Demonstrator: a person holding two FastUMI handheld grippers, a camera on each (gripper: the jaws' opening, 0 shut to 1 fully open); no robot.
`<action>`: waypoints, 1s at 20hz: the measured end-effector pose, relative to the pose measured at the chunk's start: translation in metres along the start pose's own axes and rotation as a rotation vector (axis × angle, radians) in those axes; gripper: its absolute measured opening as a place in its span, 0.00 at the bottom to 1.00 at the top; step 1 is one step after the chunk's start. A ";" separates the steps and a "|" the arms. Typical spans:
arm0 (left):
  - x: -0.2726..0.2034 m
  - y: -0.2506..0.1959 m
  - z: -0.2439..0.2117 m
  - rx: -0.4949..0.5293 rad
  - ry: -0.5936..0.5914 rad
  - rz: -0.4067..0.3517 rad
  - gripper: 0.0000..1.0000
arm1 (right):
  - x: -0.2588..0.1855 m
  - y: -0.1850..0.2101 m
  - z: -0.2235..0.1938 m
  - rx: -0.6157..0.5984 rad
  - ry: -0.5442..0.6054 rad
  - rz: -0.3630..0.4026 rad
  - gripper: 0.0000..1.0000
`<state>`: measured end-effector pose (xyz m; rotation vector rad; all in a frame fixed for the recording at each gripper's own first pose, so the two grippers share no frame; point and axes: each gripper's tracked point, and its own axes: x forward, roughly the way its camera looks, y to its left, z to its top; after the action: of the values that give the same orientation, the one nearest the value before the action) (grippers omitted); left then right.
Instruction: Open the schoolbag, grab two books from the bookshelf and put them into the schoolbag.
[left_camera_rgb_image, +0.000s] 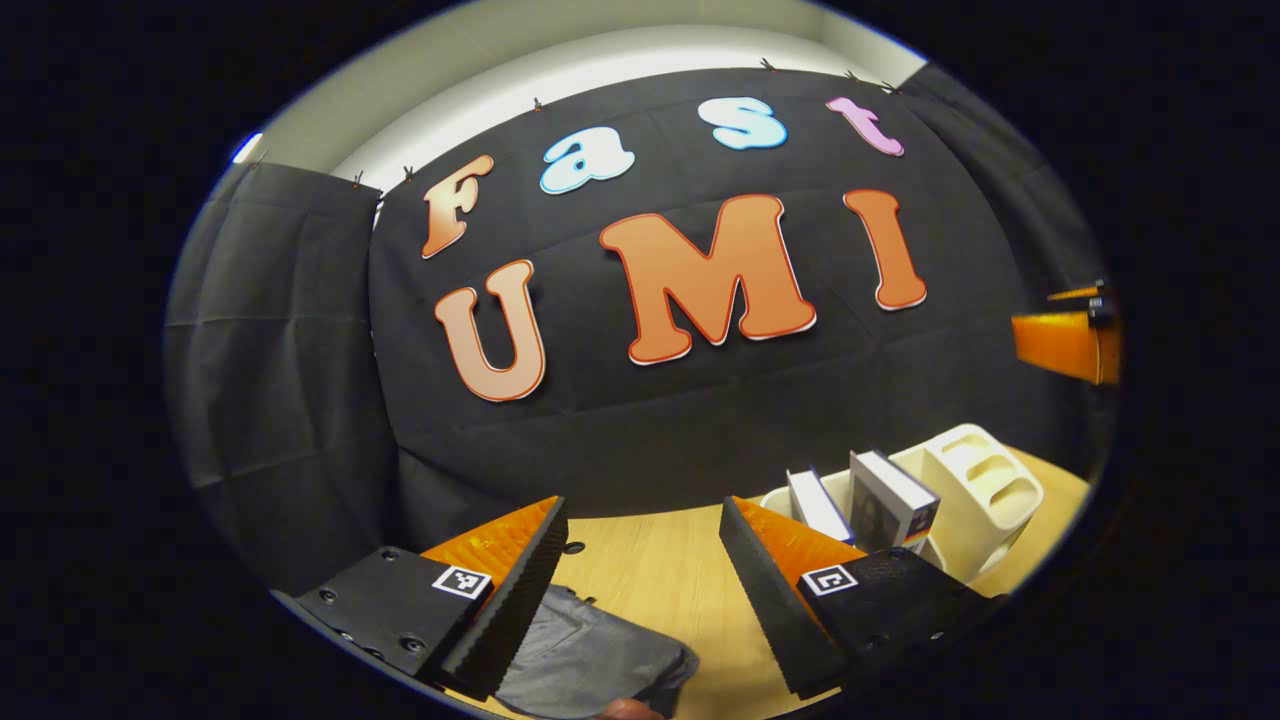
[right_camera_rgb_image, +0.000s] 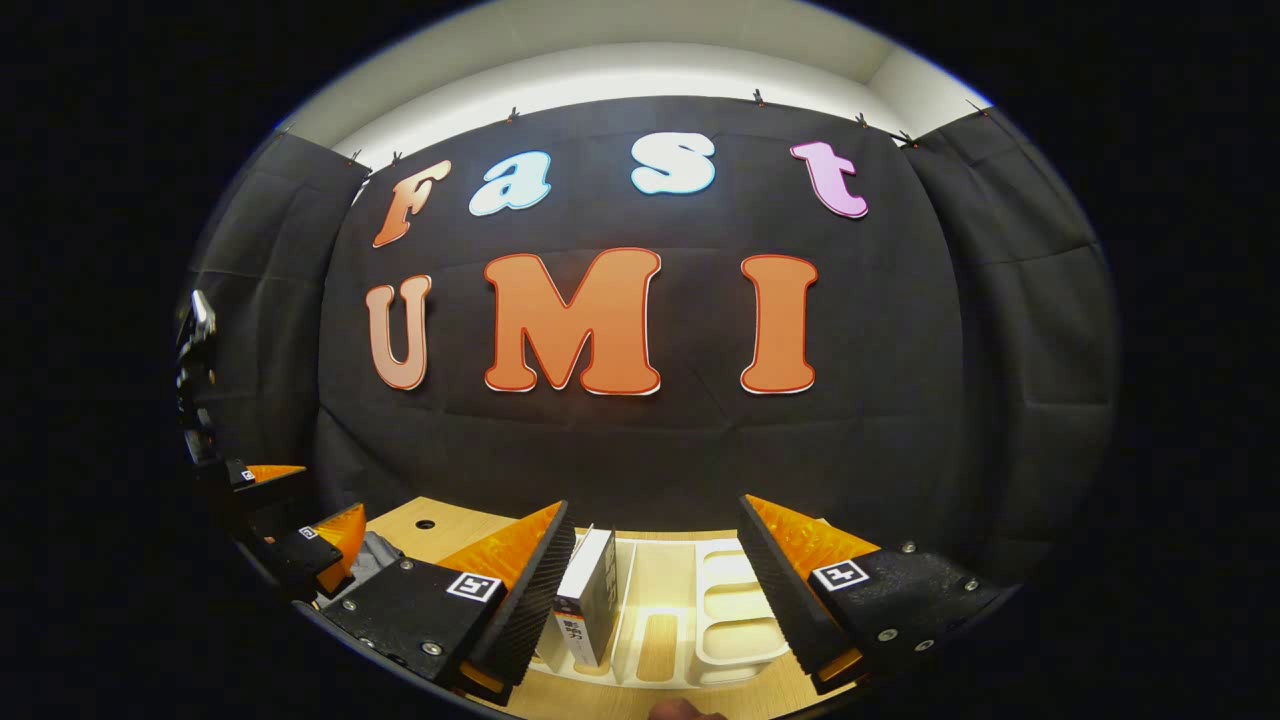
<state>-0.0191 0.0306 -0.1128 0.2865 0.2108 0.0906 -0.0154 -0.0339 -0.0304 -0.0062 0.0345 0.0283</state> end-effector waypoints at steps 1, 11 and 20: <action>-0.004 0.000 -0.009 0.023 0.016 0.006 0.97 | 0.001 -0.002 -0.001 0.001 0.000 0.007 0.97; -0.013 -0.002 -0.120 0.301 0.255 0.017 0.96 | 0.006 -0.014 -0.011 -0.033 0.000 0.059 0.97; -0.015 -0.006 -0.200 0.502 0.411 0.013 0.96 | 0.018 -0.034 -0.024 -0.065 0.011 0.034 0.97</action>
<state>-0.0776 0.0774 -0.2987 0.7701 0.6431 0.1080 0.0028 -0.0671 -0.0547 -0.0703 0.0446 0.0631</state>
